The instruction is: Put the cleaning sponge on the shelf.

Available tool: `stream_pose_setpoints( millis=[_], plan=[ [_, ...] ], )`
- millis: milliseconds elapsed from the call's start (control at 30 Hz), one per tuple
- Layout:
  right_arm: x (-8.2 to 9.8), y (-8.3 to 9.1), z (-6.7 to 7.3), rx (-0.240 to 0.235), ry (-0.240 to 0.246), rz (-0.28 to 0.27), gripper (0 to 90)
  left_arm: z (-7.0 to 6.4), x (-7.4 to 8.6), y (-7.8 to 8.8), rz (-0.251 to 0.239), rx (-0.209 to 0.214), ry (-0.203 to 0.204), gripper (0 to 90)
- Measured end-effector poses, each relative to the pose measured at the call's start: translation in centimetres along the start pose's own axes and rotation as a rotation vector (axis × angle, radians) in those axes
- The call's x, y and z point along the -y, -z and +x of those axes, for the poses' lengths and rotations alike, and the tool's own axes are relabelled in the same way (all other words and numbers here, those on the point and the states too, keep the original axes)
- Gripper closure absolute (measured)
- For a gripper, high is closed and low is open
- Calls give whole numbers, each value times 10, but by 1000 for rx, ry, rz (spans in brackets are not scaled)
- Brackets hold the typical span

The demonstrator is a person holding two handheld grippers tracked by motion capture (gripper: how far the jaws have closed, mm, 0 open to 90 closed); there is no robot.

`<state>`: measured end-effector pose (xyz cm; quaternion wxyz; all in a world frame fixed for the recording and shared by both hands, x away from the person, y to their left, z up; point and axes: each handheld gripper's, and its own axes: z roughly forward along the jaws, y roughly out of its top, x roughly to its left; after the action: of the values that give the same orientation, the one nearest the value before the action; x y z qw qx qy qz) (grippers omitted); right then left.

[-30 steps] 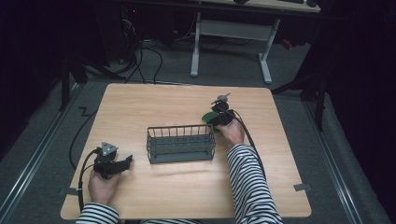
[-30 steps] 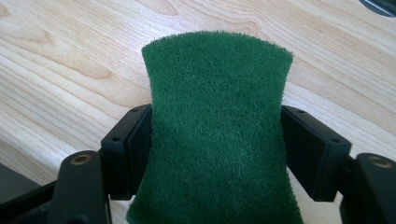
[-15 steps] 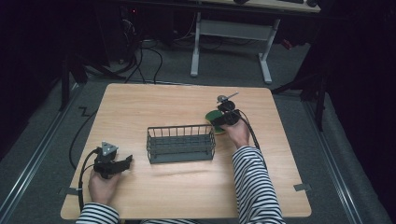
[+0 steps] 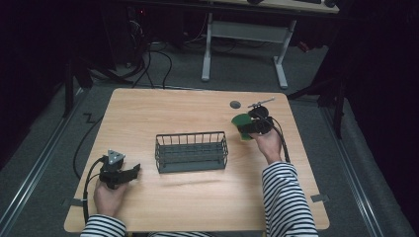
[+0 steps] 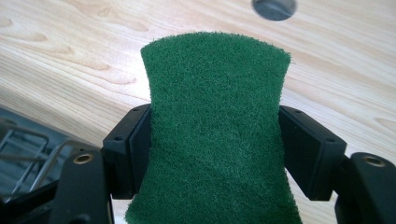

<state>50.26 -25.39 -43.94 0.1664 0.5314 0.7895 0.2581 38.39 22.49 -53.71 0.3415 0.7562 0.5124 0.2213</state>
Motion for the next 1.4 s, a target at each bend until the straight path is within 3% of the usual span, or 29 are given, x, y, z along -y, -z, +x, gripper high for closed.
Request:
stream_pose_setpoints(
  millis=[267,500,767,1133,1200,1400],
  plan=[
    [9,25,-1,-10,13,-58,312,0,0,0,-1,-1,0,299],
    [12,48,9,-25,63,-95,312,0,0,0,0,2,1,301],
    [12,64,19,-55,83,-128,313,0,0,0,0,1,0,300],
    [7,82,50,-134,122,-165,313,0,0,0,0,3,0,299],
    [4,84,63,-151,149,-167,312,0,0,0,0,2,-1,296],
    [-1,81,84,-167,170,-171,312,0,0,0,-1,1,-3,294]
  ],
)
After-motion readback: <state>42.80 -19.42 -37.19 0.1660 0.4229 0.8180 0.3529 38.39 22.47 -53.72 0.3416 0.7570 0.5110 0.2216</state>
